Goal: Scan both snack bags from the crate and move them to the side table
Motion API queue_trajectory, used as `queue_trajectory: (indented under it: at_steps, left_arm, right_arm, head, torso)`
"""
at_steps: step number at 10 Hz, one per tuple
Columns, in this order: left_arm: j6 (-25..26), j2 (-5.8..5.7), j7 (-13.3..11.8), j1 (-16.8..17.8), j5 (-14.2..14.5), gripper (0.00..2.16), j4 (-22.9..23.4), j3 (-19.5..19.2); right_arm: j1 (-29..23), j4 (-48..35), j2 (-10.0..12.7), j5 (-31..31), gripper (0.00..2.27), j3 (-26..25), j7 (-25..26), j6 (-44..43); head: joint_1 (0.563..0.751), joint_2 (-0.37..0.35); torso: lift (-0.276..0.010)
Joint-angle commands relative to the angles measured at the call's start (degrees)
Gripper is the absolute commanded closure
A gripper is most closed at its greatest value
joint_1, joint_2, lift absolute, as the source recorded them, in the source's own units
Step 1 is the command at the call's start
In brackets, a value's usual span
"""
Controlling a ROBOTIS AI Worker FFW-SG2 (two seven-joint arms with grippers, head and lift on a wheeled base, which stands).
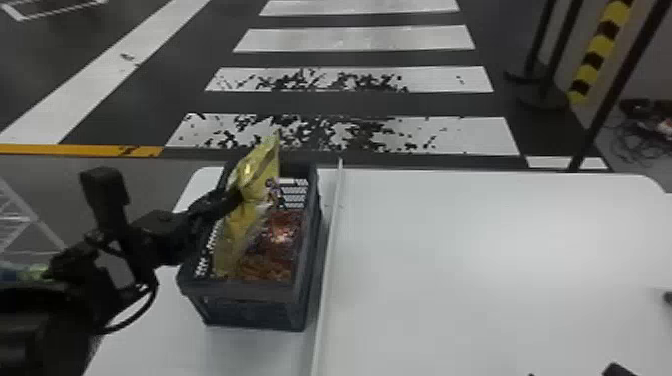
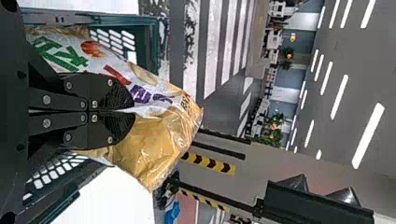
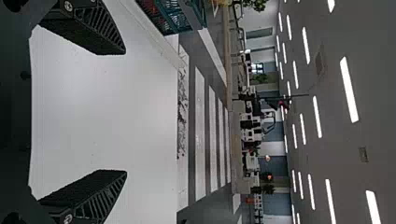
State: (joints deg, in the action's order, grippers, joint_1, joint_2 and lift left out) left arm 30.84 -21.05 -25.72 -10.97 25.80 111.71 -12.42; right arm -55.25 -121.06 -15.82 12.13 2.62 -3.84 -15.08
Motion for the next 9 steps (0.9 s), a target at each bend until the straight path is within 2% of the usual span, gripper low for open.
queue_trajectory:
  at_steps: [1,3,5,9]
  left_arm:
    - [0.8,-1.54,0.7,-0.5,1.3,1.88,3.2,-0.9]
    - [0.4,-2.68,1.5,-0.5,2.0,1.89,4.9,-1.1]
    - [0.1,-2.68,2.3,-0.4,2.1,1.89,6.8,-0.9]
    - [0.8,-2.68,3.0,3.1,1.0,1.89,8.6,4.2]
  right_arm:
    - [0.0,-0.2,0.0,0.0,0.08,0.2,0.1,-0.4]
    - [-0.2,-0.6,0.0,0.0,0.08,0.1,0.1,-0.6]
    - [-0.5,-1.1,0.0,-1.0,0.08,-0.1,1.4,-0.4]
    - [-1.2,-1.9,0.2,-2.1,0.08,-0.2,1.4,-0.4]
  head:
    - [0.695,0.118]
    - [0.695,0.126]
    - [0.695,0.125]
    - [0.695,0.079]
  torso:
    - [-0.095]
    - [-0.095]
    - [-0.095]
    - [-0.095]
